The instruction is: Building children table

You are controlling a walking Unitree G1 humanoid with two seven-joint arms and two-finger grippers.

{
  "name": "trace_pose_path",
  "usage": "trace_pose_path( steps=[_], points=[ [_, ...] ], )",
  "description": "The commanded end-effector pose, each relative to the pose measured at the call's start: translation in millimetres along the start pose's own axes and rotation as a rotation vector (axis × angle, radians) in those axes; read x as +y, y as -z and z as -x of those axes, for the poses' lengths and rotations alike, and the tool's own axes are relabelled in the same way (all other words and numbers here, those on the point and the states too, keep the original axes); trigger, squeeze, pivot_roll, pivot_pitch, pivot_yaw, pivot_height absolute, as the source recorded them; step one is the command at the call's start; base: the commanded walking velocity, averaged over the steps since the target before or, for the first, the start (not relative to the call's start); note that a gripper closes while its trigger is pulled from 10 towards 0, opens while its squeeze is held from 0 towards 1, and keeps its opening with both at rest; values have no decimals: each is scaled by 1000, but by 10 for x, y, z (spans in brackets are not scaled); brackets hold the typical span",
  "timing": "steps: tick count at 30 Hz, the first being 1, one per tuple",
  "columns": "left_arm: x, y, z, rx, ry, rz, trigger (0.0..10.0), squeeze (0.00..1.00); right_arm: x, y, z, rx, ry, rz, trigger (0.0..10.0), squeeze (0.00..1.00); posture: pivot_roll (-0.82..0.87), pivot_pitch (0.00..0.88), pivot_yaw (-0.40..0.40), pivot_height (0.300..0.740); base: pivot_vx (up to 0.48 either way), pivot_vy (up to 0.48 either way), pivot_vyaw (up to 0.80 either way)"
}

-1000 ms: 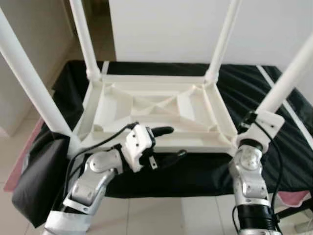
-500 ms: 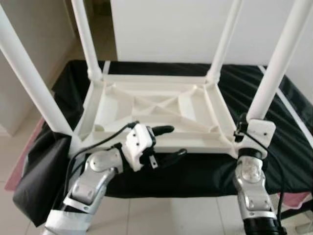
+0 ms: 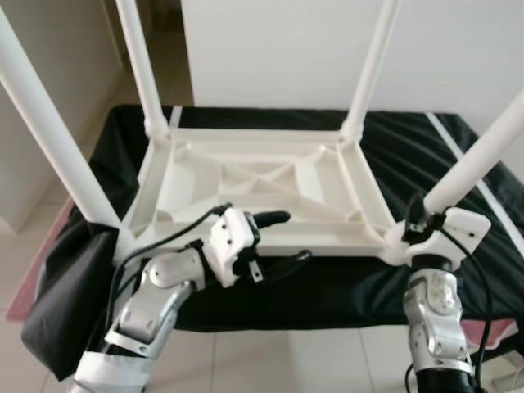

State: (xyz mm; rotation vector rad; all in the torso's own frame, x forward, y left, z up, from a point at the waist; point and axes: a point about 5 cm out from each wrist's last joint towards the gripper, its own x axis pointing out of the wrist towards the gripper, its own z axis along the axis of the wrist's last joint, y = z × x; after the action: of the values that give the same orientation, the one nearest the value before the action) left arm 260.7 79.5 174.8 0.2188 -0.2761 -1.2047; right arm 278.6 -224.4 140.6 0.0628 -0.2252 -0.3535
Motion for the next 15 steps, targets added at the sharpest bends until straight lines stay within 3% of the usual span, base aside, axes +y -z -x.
trace_pose_path(
  steps=[1, 8, 15],
  points=[
    [-2, 5, -1, 1, 8, -6, 10000, 0, -193, 451, 146, 265, 65, 39, 10000, 0, -41, 32, 18, 740, 0, 0, 0],
    [-1, 0, 3, 2, 4, -8, 10000, 0, -189, 456, 17, 348, 10, 141, 10000, 0, -38, 32, 14, 740, 0, 0, 0],
    [0, -3, 4, 2, -1, -9, 10000, 0, -147, 488, 41, 365, -31, 172, 10000, 0, -34, 33, 9, 740, 0, 0, 0]
  ],
)
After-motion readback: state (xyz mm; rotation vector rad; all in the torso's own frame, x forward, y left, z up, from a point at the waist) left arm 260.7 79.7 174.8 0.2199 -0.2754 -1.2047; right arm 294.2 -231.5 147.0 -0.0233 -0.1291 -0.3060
